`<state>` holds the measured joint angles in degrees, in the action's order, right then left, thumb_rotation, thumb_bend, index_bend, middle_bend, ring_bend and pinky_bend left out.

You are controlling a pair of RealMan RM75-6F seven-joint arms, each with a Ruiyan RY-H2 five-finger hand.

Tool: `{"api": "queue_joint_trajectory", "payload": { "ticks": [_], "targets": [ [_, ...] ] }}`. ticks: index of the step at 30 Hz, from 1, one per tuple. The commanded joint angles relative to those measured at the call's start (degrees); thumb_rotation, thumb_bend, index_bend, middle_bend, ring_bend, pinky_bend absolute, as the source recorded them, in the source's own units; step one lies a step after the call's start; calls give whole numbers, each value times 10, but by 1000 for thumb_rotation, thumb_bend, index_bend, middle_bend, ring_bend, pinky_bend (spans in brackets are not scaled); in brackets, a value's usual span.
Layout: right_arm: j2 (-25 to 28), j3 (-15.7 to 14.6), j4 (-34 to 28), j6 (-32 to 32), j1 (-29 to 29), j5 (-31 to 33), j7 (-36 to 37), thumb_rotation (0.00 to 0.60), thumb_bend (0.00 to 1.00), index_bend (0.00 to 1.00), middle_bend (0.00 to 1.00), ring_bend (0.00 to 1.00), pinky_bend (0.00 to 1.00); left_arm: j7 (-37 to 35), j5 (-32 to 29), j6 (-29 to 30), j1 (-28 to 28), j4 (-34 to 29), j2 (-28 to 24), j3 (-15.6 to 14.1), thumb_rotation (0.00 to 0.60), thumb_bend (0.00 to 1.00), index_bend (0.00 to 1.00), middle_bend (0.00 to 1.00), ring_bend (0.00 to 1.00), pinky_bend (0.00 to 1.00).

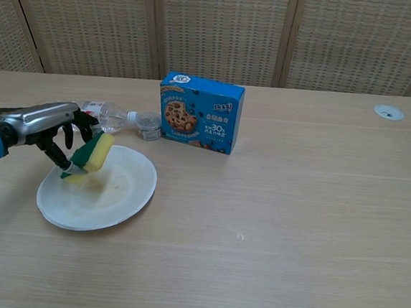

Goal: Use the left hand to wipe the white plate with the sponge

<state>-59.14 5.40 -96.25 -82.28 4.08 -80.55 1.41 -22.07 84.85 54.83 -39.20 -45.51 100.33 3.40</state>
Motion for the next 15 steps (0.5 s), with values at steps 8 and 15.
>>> {"api": "queue_joint_trajectory", "payload": {
  "ticks": [8,15],
  "targets": [
    [1,-2,-2,-2,-1,-4,0,600,0,0,0,0,0,94,-11,3,-10,-99,-89,17,600,412,615,500,354,448],
    [4,-4,-6,-6,-3,-10,1,600,0,0,0,0,0,178,-78,-59,5,-103,-139,17,600,412,615,490,354,433]
  ]
}}
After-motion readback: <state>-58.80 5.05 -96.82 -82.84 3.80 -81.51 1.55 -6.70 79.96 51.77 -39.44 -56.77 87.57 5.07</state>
